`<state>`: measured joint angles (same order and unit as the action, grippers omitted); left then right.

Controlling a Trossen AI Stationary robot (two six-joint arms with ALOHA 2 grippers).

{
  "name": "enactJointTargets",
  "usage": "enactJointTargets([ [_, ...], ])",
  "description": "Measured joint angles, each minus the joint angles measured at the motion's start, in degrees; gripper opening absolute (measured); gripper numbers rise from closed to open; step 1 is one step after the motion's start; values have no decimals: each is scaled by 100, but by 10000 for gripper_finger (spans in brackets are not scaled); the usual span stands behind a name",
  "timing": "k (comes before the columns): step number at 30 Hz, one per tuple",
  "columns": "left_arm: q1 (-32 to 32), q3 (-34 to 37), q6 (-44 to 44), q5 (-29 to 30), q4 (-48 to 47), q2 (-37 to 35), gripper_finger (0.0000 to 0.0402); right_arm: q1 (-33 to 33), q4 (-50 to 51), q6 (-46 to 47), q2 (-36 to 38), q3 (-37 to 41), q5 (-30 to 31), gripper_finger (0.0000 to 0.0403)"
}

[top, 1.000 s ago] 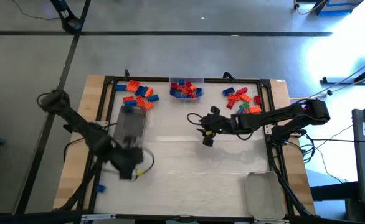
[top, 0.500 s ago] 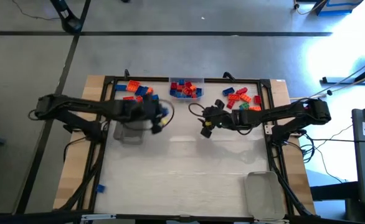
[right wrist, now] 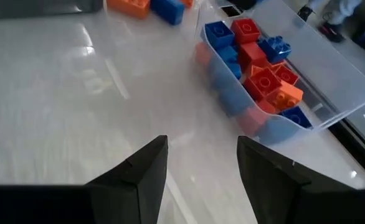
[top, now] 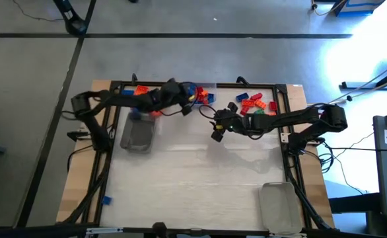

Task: Sort blocks by size
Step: Put the blue 4 stud game piece into the transparent bin

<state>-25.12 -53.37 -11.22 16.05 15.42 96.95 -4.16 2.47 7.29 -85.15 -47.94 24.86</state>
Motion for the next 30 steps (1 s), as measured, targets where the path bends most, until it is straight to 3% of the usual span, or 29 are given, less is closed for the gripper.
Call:
enactJointTargets([
  [4, -159, -145, -36, -168, 52, 335, 143, 0, 1, -17, -64, 0, -44, 193],
  [8, -190, -225, 75, -225, 2, 355, 188, 0, -10, -24, -115, -3, -45, 193],
  [12, -74, -386, 272, -225, -471, 118, 224, 0, 5, -20, -115, 2, -44, 193],
  [17, 193, -461, 366, -231, -1253, -348, 237, 0, 29, -17, -115, 2, -46, 193],
  [25, 1210, -461, 285, -217, -3123, -1519, 239, 0, 60, -26, -115, 2, -249, 193],
  [30, 2304, -461, 43, -140, -3492, -2159, 239, 2, 66, -37, -115, 2, -372, 193],
])
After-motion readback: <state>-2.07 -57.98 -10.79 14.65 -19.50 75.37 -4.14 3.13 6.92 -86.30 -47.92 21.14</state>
